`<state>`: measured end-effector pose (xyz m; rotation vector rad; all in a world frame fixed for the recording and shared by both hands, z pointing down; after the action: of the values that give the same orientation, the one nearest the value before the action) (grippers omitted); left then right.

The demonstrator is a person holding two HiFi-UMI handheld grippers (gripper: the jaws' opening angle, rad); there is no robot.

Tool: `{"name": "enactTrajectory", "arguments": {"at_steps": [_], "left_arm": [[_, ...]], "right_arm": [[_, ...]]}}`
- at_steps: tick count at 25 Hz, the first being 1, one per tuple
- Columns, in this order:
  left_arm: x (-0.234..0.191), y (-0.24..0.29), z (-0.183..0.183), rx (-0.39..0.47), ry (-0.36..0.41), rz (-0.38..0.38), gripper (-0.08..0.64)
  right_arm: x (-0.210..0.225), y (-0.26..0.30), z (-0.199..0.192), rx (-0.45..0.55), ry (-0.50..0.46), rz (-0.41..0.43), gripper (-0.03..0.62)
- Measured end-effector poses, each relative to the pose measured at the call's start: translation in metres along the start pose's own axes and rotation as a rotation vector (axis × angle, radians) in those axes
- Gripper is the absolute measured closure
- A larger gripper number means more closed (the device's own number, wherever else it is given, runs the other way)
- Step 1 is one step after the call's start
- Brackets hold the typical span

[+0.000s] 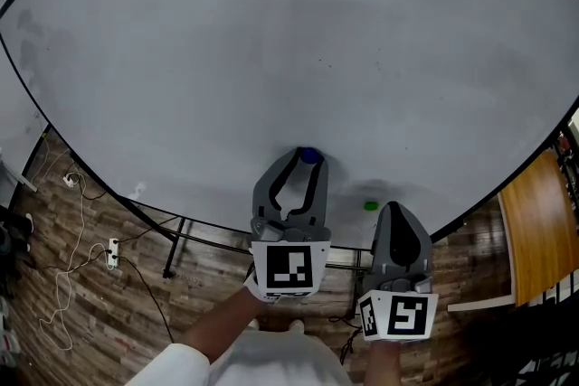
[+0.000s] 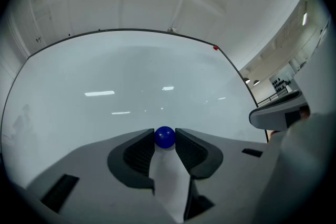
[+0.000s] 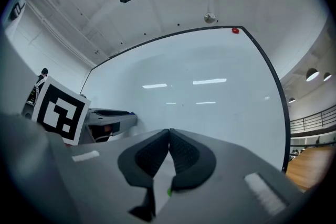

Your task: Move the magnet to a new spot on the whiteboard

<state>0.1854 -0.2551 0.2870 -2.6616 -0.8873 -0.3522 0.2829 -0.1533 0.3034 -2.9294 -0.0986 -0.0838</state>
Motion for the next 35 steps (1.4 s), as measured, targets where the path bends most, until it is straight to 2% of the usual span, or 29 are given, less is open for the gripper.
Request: {"name": "enactTrajectory", "arguments": {"at_steps": [6,21,27,31,35], "left_arm": [[0.001,0.001,0.001,0.015,-0.043,-0.009,0.436],[-0.002,-0.001,-0.003,0.017,-0.123,-0.124,0.436],[-0.008,-0.015,-0.004,0.011,-0.133,-0.127,0.436],[-0.018,-0.025,-0.011,-0.003,-0.112,-0.107,0.440],[-0.030,-0.041,-0.013,-0.019,-0.115,-0.088,0.473]], "right_arm": [[0.003,-0.002,0.001,0.001,0.003,-0.017,0.592],[-0.010,-0.009,0.003,0.003,0.002,-0.022,0.592],[-0.020,-0.012,0.002,0.003,0.004,-0.016,0.592],[-0.027,-0.013,-0.001,-0.004,-0.012,-0.018,0.592],[-0.034,-0.015,-0.002,-0.005,-0.010,-0.012,0.592]]}}
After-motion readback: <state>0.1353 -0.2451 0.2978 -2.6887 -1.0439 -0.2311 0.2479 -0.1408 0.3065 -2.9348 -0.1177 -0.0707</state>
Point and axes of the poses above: the fingertips, and each gripper's own axes: y forward along the fingers, x to its right, z out of its top, the point moved 1 cm from there along -y, backward along the fingers, and after that the axes turned 10 degrees about y, right-handed, at the moved point
